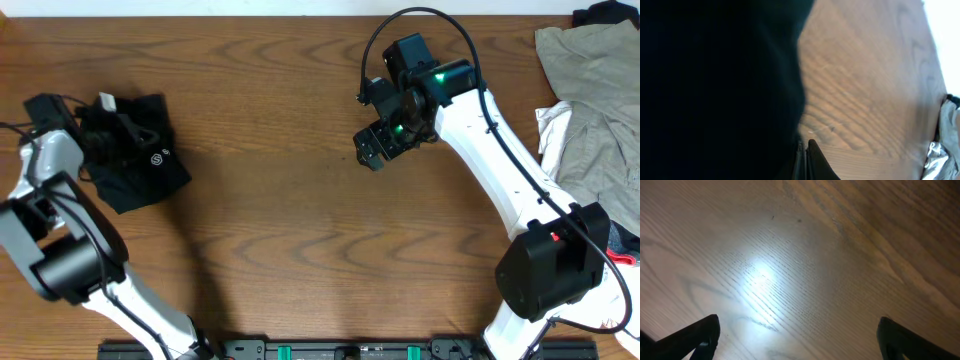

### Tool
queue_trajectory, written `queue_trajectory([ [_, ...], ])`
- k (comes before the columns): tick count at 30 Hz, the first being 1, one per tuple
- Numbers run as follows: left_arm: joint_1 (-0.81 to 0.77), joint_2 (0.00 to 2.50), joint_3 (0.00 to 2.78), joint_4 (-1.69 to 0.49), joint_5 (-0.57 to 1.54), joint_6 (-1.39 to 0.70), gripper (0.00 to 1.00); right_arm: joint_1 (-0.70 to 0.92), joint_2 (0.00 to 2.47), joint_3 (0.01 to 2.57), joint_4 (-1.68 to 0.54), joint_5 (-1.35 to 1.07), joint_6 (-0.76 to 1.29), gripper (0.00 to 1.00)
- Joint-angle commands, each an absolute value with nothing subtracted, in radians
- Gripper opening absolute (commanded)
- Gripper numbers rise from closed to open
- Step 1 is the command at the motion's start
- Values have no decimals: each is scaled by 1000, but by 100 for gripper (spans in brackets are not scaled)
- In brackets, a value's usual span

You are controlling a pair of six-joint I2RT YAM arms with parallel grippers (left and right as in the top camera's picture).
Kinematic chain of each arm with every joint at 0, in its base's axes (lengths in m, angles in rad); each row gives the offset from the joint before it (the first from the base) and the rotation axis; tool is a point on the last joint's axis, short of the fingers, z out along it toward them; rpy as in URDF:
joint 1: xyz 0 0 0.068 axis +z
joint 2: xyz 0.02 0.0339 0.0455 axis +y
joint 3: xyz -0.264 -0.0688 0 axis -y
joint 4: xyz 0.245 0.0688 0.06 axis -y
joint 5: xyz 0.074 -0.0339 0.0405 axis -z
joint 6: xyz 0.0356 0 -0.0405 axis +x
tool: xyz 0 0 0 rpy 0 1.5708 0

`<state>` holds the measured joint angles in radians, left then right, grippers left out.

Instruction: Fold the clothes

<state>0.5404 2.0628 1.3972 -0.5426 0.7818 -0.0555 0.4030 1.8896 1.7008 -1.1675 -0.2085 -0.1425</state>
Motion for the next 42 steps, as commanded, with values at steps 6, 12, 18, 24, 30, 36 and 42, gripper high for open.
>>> queue_trajectory([
  [6,462,2226,1392,-540,804,-38,8,398,1889,1707,-1170,-209,-144,98],
  [12,393,2262,1391,-541,801,-25,17,398,1889,1707,-1172,-209,-143,99],
  [18,376,2255,1401,-628,800,82,17,398,1889,1707,-1179,-209,-143,99],
  [24,389,2240,1431,-819,801,215,23,398,1889,1707,-1180,-209,-143,99],
  [30,392,2088,1461,-896,801,314,31,398,1889,1707,-1180,-209,-144,99],
  [36,397,1897,1461,-853,800,328,45,398,1889,1707,-1182,-209,-144,99],
  [42,399,1870,1459,-711,728,221,54,398,1889,1707,-1184,-209,-152,99],
])
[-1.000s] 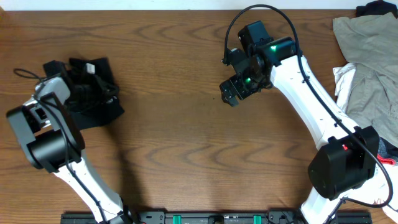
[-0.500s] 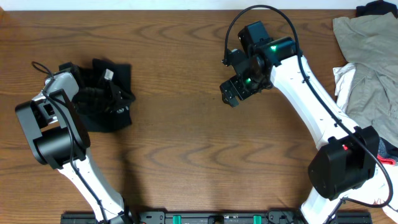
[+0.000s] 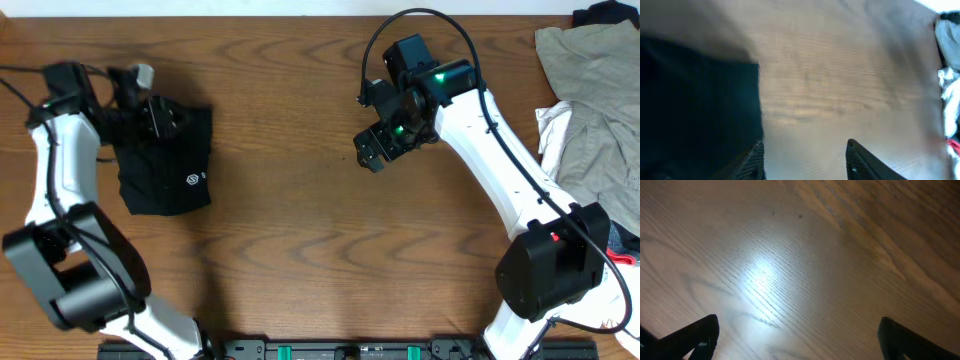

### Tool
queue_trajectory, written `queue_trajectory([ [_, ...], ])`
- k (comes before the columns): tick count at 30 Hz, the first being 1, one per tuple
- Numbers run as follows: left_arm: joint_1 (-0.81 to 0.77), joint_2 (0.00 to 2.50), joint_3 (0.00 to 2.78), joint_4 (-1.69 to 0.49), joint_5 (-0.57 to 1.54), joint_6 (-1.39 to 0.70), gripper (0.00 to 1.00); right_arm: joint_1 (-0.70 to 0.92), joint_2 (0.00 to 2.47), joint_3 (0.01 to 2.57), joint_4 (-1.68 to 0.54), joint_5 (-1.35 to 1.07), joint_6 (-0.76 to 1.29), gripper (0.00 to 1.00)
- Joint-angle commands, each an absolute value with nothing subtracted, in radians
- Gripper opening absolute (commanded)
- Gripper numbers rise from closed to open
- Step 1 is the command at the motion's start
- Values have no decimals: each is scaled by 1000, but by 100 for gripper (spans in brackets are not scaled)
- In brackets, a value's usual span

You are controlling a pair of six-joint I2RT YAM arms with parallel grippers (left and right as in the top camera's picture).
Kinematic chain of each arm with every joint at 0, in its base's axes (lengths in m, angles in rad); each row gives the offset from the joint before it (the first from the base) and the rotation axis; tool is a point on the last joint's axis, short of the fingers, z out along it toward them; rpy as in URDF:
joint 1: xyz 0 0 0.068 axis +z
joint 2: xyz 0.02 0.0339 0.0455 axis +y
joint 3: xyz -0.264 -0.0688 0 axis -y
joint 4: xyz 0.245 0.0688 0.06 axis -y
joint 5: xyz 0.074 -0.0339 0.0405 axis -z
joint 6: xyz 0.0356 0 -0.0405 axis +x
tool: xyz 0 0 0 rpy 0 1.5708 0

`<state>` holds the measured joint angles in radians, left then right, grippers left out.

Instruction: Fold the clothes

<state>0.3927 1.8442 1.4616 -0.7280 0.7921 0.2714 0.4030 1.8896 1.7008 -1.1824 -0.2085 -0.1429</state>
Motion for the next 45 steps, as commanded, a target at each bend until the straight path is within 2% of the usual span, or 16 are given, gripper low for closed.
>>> queue_trajectory([
  [1,399,1877,1456,-696,713,209,54,398,1889,1707,-1184,-209,-152,99],
  [11,399,2022,1436,-470,702,145,55,398,1889,1707,-1200,-209,-154,98],
  [17,405,2127,1436,-357,538,-8,55,398,1889,1707,-1222,-209,-154,99],
  [22,406,2178,1436,-339,530,-36,63,398,1889,1707,-1224,-209,-154,99],
  [25,406,2184,1436,-343,535,-36,64,398,1889,1707,-1225,-210,-154,99],
  [27,407,2179,1438,-341,580,-36,64,398,1889,1707,-1227,-210,-154,99],
  [32,428,2115,1457,-343,851,-38,64,398,1889,1707,-1227,-210,-154,99],
  [37,455,1964,1457,-490,862,-42,71,397,1889,1707,-1225,-209,-154,99],
  [42,487,1854,1456,-752,585,-39,72,397,1889,1707,-1219,-209,-155,99],
  [45,503,1848,1431,-780,536,-39,72,397,1889,1707,-1215,-209,-165,99],
])
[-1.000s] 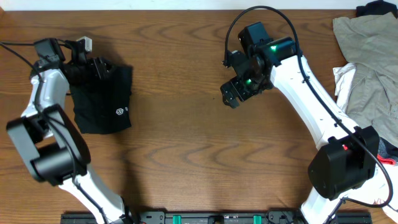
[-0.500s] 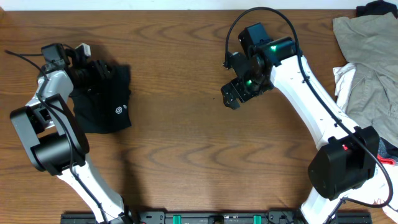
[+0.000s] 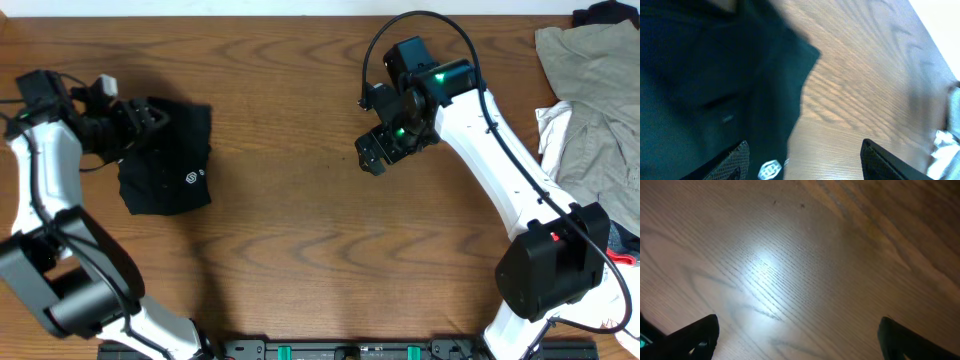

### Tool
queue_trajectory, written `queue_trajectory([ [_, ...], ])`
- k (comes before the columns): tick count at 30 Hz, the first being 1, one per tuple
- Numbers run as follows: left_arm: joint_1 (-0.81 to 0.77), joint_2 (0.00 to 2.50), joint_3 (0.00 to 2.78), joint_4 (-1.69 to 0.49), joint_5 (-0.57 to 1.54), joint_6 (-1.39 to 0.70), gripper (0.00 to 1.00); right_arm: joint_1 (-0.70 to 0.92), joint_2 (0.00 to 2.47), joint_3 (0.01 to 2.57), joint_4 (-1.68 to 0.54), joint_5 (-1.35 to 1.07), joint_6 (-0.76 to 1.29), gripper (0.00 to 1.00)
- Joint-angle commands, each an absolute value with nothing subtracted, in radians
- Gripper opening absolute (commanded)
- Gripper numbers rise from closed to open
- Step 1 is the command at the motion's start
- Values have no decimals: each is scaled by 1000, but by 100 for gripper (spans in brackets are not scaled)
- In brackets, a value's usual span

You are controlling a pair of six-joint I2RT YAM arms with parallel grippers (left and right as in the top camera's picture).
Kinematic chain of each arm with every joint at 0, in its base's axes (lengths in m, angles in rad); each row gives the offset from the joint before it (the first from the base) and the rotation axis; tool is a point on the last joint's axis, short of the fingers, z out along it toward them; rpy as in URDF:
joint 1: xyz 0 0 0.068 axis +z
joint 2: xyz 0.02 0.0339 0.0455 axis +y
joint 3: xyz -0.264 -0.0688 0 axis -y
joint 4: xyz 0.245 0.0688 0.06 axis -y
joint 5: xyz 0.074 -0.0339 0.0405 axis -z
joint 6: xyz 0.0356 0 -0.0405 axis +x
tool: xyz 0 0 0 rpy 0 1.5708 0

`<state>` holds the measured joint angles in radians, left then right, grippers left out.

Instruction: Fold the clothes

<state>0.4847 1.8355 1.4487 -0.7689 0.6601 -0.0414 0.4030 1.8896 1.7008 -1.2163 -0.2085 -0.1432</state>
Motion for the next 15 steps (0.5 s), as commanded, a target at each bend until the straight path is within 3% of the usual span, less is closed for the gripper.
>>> queue_trajectory([
  [1,511,1851,1415,-766,537,-39,72,397,1889,1707,-1215,-209,-174,99],
  [15,641,1863,1113,-495,537,-76,73,398,1889,1707,-1219,-210,-173,99],
])
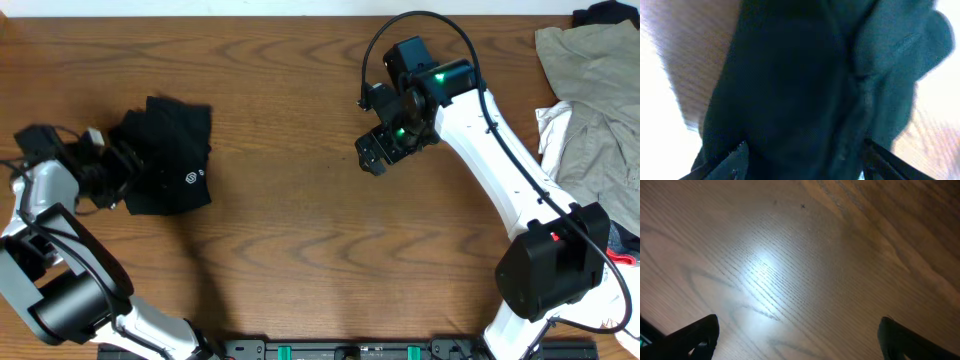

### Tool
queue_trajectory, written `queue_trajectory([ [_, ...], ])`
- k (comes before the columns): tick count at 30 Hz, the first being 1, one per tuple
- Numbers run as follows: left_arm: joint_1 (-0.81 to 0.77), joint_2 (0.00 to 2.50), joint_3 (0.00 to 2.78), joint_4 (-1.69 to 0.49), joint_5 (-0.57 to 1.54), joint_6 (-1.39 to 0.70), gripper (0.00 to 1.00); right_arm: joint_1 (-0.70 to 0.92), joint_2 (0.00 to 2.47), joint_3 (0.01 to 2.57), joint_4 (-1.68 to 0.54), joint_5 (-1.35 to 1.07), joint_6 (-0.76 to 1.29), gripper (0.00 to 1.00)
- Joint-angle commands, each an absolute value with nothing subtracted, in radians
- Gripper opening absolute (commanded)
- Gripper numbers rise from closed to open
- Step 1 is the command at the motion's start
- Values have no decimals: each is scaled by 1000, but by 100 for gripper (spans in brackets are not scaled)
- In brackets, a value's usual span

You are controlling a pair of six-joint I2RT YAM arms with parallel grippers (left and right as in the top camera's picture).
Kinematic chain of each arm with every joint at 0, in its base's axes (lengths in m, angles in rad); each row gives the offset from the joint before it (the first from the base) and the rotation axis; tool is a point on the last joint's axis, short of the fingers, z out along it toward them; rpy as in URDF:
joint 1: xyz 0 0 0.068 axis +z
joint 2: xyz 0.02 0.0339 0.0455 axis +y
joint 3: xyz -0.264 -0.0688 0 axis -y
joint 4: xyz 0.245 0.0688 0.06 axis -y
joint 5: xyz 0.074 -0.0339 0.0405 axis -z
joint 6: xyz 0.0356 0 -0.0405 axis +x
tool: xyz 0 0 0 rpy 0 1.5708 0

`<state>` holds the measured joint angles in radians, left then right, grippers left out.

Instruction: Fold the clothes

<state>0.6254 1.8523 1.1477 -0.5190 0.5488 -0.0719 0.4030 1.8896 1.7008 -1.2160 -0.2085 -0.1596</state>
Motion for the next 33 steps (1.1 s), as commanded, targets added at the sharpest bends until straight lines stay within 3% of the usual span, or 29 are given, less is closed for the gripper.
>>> queue_trajectory([
  [1,648,1863,1100,-470,537,-76,74,398,1889,1707,-1221,-210,-173,99],
  [5,654,1861,1099,-411,548,-78,75,398,1889,1707,-1221,-210,-173,99],
  [9,654,1833,1143,-409,690,-76,76,396,1886,1708,-1201,-206,-161,99],
  [15,592,1655,1178,-410,742,-72,84,329,1824,1708,-1127,-205,-89,99],
  [23,301,1411,1178,-451,466,-60,99,142,1745,1708,-1052,-205,-49,99],
  [28,69,1393,1178,-503,249,-61,98,31,1745,1708,-1045,-178,-49,99],
  [33,-61,1405,1178,-544,181,-61,98,-62,1745,1708,-1026,-115,-49,99],
])
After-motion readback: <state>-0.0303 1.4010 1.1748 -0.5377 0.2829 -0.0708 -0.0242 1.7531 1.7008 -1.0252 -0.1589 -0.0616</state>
